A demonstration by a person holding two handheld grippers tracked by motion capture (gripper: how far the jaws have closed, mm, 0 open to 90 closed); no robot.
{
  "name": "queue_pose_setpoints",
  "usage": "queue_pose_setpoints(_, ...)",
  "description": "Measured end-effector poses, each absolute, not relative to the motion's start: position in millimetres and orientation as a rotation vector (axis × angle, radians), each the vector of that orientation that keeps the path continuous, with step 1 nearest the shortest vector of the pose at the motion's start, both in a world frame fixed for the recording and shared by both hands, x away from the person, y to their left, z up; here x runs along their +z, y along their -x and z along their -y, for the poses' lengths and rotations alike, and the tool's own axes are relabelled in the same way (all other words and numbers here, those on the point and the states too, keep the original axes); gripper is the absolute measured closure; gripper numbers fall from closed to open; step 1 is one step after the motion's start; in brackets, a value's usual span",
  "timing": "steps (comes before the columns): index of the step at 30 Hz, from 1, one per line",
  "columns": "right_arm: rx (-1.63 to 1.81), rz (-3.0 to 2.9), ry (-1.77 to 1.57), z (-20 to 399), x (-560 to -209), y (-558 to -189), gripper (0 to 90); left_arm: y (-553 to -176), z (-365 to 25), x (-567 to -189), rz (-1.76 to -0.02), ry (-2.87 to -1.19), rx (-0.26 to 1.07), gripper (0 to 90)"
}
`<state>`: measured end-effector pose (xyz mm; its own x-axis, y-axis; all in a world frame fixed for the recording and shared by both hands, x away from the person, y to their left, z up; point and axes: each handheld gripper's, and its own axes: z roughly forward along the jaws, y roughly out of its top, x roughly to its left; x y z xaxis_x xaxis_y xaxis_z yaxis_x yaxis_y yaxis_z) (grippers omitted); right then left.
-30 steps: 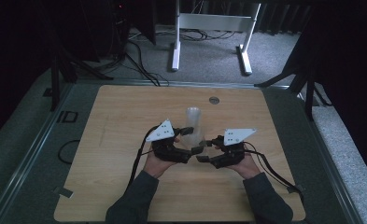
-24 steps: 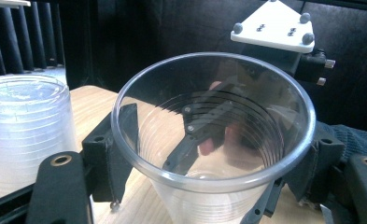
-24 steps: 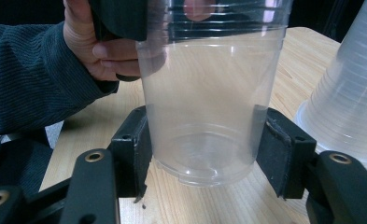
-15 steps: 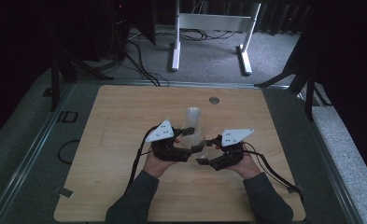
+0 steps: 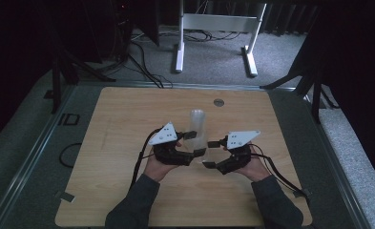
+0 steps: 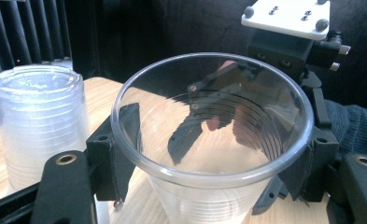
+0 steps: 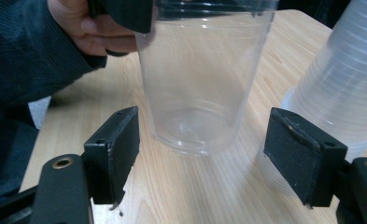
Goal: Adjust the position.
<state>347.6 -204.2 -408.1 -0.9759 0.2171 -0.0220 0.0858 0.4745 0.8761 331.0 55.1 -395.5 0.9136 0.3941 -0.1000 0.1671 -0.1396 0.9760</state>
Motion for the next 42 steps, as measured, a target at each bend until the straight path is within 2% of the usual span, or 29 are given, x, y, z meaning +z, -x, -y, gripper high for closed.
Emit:
queue_pose_setpoints(23,1.397,-2.568,-0.306,208,-407,-347,26.9,-328,-65,-402,-0.52,-1.8,0.335,30.3)
queue_pose_setpoints(42,1.318,-2.521,-0.435,218,-411,-346,29.4,-329,-83,-411,-0.629,-1.795,0.429,30.3)
